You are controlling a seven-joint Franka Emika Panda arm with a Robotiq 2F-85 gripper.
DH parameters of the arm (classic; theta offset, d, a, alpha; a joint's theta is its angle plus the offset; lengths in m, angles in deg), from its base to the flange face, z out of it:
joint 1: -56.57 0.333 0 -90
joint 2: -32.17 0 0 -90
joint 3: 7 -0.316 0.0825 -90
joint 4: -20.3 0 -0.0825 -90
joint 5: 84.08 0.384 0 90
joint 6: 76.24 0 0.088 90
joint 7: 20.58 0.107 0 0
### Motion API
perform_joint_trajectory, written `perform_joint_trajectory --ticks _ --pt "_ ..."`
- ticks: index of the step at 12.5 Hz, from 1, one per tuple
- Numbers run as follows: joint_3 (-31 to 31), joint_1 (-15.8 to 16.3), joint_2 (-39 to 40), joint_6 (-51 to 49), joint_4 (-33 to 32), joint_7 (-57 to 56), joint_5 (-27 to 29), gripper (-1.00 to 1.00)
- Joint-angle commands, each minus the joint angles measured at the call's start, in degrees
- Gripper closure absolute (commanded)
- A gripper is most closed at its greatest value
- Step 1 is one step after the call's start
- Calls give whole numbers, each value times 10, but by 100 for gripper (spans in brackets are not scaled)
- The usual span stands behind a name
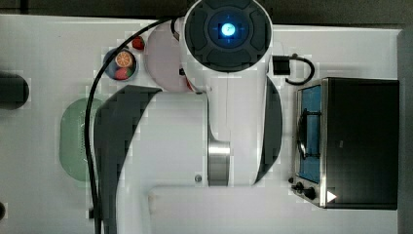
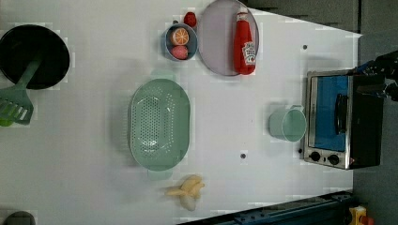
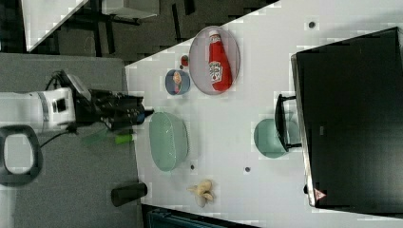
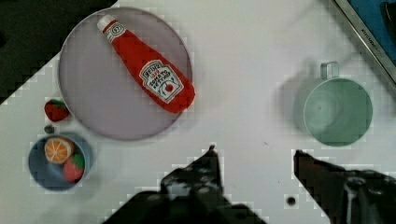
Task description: Drag strainer left to right.
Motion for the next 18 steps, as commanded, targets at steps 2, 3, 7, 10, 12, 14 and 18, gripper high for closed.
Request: perform_joint_trajectory --ticks 2,3,7,10,12,14,18 --pt "4 -19 -230 -90 -137 117 2 -81" --pt "-4 -15 -227 -83 -137 121 9 -99" --pt "-82 1 -200 -26 -137 158 23 -100" --pt "-161 2 -167 21 -137 240 24 -100" --pt "-218 3 -131 43 -137 324 24 -100" --pt "-267 3 -89 72 -138 422 24 -100" --pt "-333 4 11 147 -140 624 18 -100"
